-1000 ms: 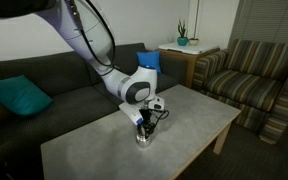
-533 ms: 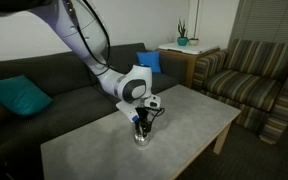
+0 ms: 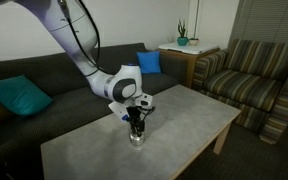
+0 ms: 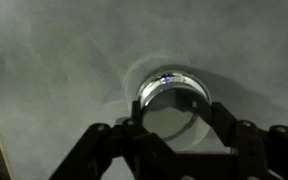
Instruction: Take the lid off the silver container
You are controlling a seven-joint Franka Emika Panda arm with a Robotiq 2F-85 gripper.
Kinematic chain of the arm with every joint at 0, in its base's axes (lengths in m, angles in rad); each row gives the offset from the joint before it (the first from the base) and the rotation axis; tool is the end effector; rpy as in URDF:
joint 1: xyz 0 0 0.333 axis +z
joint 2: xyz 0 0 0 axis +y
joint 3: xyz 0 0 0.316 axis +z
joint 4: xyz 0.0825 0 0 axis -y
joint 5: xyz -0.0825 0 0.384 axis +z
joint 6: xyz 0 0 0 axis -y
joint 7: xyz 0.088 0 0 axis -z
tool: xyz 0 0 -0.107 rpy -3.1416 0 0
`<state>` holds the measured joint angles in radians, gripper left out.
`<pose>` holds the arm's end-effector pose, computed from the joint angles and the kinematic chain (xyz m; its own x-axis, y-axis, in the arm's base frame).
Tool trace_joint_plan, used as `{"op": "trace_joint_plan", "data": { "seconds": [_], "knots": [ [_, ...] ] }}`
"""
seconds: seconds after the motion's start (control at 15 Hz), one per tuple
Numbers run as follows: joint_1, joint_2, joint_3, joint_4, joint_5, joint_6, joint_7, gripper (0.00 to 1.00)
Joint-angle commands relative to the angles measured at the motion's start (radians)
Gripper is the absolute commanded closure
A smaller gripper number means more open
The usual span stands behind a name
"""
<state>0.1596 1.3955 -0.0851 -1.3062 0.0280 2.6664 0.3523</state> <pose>0.6469 0.0556 -0.1134 0.9726 -0.2322 -0.0058 -0.2311 -0.9698 0.0786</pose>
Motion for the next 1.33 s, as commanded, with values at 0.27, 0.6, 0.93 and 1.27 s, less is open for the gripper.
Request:
{"op": "trace_joint_plan", "data": {
  "seconds": [0.27,0.6,0.93,1.27],
  "knots": [
    [0.088,-0.063,-0.075,-0.196,-0.009,0.135,0.098,0.56],
    [0.051,-0.104,-0.069,-0.248,-0.019,0.142,-0.035,0.56],
    [-0.002,-0.138,-0.043,-0.278,-0.065,0.144,-0.211,0.56],
    [-0.053,-0.17,0.001,-0.302,-0.102,0.153,-0.332,0.56]
  ]
}}
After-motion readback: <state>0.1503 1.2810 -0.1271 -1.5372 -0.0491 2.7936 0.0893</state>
